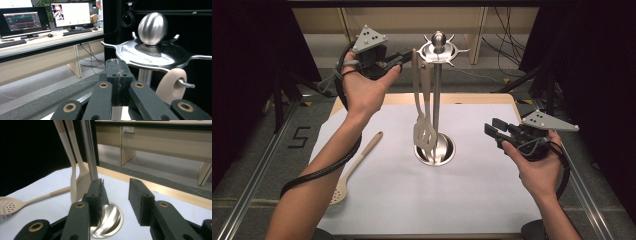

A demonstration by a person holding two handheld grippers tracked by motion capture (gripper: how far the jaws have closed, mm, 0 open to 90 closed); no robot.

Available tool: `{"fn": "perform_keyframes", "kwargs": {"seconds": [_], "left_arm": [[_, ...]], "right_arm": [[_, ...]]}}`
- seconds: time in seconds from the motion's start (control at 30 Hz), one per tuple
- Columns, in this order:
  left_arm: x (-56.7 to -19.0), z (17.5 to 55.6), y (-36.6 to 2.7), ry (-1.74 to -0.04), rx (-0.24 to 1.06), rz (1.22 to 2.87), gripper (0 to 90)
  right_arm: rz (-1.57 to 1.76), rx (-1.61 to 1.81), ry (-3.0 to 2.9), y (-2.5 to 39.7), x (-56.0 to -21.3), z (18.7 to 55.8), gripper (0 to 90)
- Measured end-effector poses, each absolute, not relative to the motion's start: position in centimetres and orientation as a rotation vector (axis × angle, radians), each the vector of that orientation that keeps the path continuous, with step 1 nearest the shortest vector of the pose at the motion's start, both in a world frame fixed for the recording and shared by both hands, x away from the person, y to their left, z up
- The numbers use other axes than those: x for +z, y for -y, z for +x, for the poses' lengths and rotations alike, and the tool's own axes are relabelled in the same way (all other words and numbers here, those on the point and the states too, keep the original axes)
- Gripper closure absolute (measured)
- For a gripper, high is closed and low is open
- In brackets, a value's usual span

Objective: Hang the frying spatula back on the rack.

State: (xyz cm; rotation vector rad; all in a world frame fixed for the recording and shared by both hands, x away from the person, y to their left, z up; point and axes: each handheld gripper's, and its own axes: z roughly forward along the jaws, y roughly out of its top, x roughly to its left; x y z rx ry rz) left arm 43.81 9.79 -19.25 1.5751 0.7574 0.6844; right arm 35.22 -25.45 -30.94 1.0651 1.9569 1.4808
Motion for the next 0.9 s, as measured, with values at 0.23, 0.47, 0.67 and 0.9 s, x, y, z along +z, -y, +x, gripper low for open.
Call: {"fn": "perform_keyframes", "kwargs": {"seconds": [0.23,0.47,0.67,0.9], "left_arm": [[-19.0,44.8,-9.6,-0.774,0.684,1.586,89.5],[-18.8,45.6,-9.5,-0.783,0.675,1.595,89.5],[-18.7,46.1,-9.3,-0.786,0.670,1.597,89.5],[-18.6,46.5,-9.2,-0.794,0.664,1.602,89.5]], "right_arm": [[1.069,1.468,-1.960,25.4,-31.0,35.2,63.6],[1.056,1.465,-1.951,25.5,-31.0,35.3,63.2],[1.080,1.473,-1.964,25.4,-31.1,35.2,63.0],[1.071,1.464,-1.965,25.5,-31.1,35.3,62.6]]}}
